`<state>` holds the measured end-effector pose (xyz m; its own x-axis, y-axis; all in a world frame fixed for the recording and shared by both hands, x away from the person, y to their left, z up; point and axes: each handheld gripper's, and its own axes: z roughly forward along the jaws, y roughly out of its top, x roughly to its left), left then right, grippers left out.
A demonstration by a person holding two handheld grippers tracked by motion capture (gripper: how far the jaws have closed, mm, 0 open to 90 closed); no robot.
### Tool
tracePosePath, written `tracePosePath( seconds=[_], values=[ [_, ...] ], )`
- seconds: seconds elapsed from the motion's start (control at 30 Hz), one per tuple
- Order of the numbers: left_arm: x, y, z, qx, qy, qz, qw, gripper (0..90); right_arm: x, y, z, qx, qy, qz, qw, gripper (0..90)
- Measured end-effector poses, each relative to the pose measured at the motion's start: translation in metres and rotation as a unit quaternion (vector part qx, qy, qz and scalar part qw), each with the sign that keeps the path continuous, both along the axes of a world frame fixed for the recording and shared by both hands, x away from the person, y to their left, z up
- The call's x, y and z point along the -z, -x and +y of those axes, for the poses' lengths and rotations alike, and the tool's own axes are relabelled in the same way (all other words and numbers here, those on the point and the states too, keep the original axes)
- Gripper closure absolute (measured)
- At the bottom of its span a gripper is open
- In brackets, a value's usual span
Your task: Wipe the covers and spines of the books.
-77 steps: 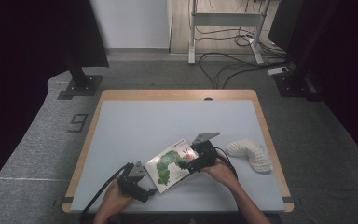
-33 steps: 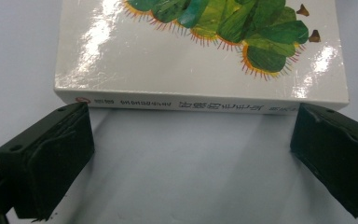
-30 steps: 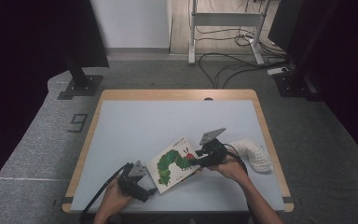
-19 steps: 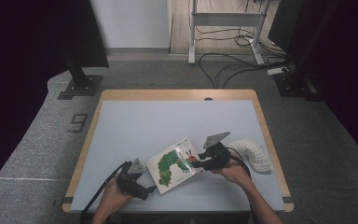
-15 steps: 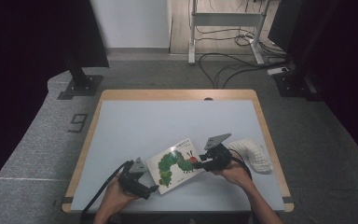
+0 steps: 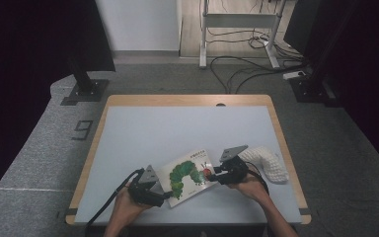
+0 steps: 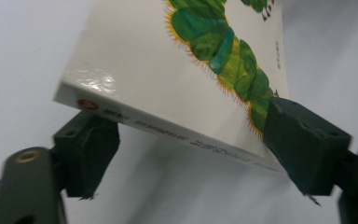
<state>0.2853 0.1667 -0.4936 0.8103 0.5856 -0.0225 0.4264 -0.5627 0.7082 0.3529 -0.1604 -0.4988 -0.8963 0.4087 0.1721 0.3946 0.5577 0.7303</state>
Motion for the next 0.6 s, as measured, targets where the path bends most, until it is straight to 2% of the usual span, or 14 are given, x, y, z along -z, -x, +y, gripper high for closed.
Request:
tracePosePath(
  seconds=[0.2, 0.43, 0.5, 0.6],
  values=[
    [-0.002, 0.0, 0.0, -0.005, 0.004, 0.004, 1.0, 23.3, 0.003, 0.001, 0.001, 0.01, -0.004, -0.005, 0.9999, 54.9],
    [-0.007, 0.001, 0.002, -0.003, 0.012, -0.001, 0.9999, 31.5, -0.002, -0.006, 0.002, 0.029, -0.007, -0.017, 0.9994, 38.2],
    [-0.007, 0.0, 0.002, -0.003, 0.013, -0.001, 0.9999, 32.5, -0.001, -0.012, 0.005, 0.034, -0.014, -0.004, 0.9993, 33.5],
    [-0.011, -0.001, 0.004, -0.001, 0.023, -0.007, 0.9997, 36.6, 0.001, -0.018, 0.009, 0.038, -0.018, 0.012, 0.999, 32.0]
  ],
)
